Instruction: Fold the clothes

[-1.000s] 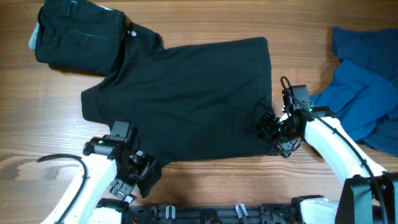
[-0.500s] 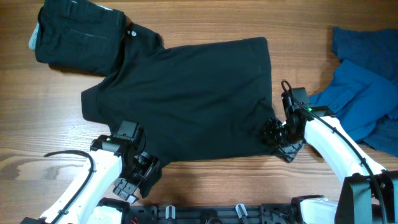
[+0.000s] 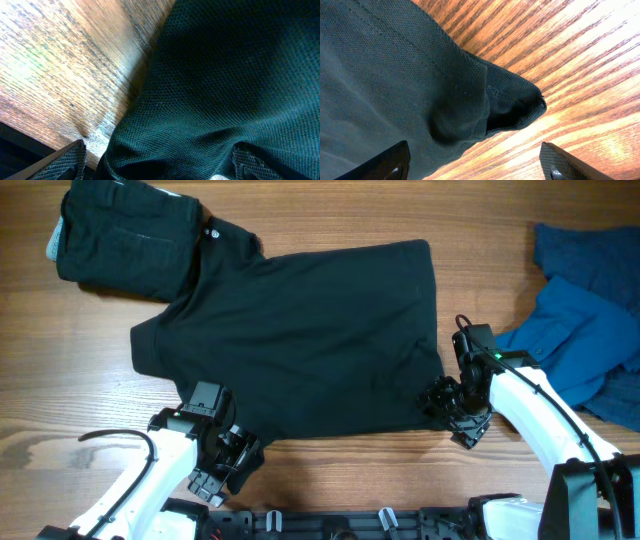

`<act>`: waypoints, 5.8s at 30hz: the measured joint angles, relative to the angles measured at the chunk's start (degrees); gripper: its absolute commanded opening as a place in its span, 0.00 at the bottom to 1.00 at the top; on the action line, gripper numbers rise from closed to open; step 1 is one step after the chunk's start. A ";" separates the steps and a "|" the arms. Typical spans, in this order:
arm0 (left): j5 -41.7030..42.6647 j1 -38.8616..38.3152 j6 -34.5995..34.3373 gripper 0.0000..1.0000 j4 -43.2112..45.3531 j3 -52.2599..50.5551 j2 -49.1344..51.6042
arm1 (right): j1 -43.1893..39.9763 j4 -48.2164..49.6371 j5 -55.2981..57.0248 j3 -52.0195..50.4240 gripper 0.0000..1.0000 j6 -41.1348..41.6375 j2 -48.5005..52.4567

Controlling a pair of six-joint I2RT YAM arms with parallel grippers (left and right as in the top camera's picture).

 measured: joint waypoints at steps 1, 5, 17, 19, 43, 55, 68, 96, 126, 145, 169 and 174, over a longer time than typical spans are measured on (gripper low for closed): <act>0.28 0.00 0.00 0.93 0.22 -0.07 0.00 | 0.00 0.42 0.02 -0.22 0.82 0.24 0.00; 0.74 0.00 0.00 0.93 0.63 -0.24 0.00 | 0.00 2.71 0.04 -2.47 0.74 0.92 0.02; 0.98 -0.02 -0.02 0.77 1.31 -0.31 0.00 | 0.00 6.27 0.22 -6.01 0.40 3.08 0.02; 1.09 -0.02 -0.04 0.68 1.53 -0.33 0.00 | 0.00 6.58 0.24 -6.01 0.33 3.30 0.00; 1.42 -0.02 -0.22 0.66 1.44 -0.44 0.00 | 0.22 10.32 2.60 -5.60 0.57 4.52 -0.26; 1.92 -0.02 -0.26 0.38 1.49 -0.55 0.02 | 0.15 9.44 4.07 -5.20 0.21 5.49 1.25; 2.49 -0.02 1.03 0.04 -1.51 -0.68 0.09 | 0.15 10.45 3.17 -4.72 0.04 4.90 1.62; -1.46 -0.02 3.26 0.04 -20.44 10.95 -9.42 | 0.15 -5.73 2.95 -3.26 0.04 4.04 -11.08; -10.05 -0.02 4.81 0.04 -6.64 11.56 -10.25 | 0.15 -2.62 2.95 -3.26 0.04 4.00 -11.69; -11.30 -0.02 5.66 0.04 2.14 11.56 -10.23 | 0.17 2.75 2.25 -3.26 0.04 3.06 -11.69; -23.04 -0.02 6.27 0.15 16.20 11.56 -3.63 | 0.17 14.78 1.22 -3.26 0.04 1.20 -9.09; -23.80 -0.02 7.15 0.27 18.88 11.56 -0.76 | 0.17 16.48 1.22 -3.26 0.04 1.18 -6.97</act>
